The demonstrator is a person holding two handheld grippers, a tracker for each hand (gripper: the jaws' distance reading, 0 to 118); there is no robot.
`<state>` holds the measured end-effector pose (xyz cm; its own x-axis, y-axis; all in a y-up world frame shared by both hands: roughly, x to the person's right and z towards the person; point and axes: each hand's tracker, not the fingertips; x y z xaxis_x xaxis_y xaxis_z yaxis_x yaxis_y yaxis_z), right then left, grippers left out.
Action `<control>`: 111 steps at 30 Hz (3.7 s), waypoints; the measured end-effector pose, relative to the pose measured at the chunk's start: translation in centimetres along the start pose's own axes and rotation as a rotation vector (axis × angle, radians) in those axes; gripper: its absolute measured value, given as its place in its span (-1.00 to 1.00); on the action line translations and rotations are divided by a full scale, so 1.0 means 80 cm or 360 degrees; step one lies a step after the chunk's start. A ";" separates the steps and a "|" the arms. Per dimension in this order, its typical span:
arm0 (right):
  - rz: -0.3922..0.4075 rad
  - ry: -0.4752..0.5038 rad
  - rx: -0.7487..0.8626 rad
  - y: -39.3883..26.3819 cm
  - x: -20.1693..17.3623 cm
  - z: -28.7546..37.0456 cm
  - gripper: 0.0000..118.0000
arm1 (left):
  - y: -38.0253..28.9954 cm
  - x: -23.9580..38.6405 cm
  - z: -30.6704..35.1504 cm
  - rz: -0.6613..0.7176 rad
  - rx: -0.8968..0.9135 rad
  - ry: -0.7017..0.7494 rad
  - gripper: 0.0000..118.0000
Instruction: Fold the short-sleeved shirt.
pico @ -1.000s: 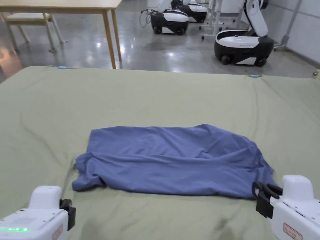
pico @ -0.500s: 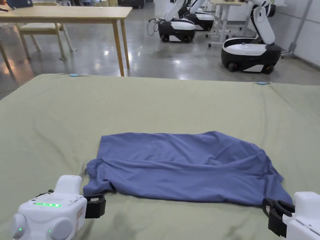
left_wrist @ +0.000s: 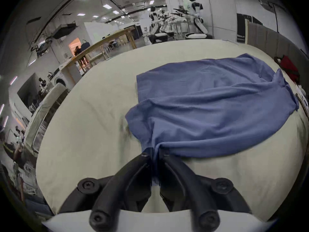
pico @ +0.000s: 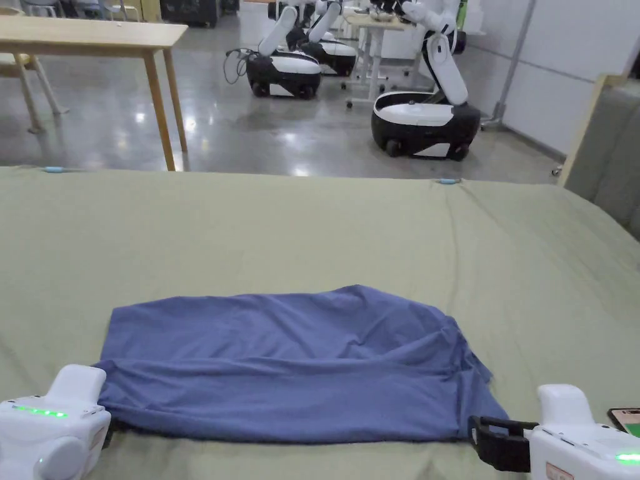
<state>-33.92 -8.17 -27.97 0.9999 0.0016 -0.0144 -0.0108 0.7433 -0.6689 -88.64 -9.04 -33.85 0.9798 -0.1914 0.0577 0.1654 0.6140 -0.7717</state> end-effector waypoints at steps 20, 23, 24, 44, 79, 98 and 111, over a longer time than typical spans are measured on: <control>0.0031 0.0154 0.0134 0.046 0.001 0.085 -0.87 | 0.000 -0.023 0.136 -0.0029 0.0316 0.0008 -0.94; 0.0034 0.0171 0.0098 0.023 0.001 0.113 -0.87 | -0.029 -0.030 0.167 -0.0030 0.0345 -0.0013 -0.94; 0.0047 0.0168 0.0075 0.007 0.001 0.115 -0.87 | -0.043 -0.031 0.172 -0.0027 0.0332 -0.0028 -0.94; 0.0035 0.0135 0.0438 0.001 -0.080 0.127 0.98 | -0.064 0.015 0.188 0.0180 0.0626 -0.0029 0.99; -0.0055 -0.0004 -0.0174 0.166 -0.017 -0.172 0.91 | 0.152 -0.001 -0.102 -0.0108 0.0030 -0.0022 -0.88; -0.0007 0.0006 -0.0213 0.173 -0.048 -0.146 -0.89 | 0.133 -0.005 -0.007 0.0011 0.0234 -0.0025 -0.88; 0.0074 0.0182 0.0270 0.017 -0.012 0.109 -0.88 | -0.049 -0.043 0.161 0.0129 0.0462 -0.0120 -0.88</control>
<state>-34.78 -1.30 -22.42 0.9906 -0.0303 -0.1332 -0.0455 0.8463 -0.5308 -91.21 -0.90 -22.84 0.9949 -0.0819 0.0586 0.1006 0.8202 -0.5632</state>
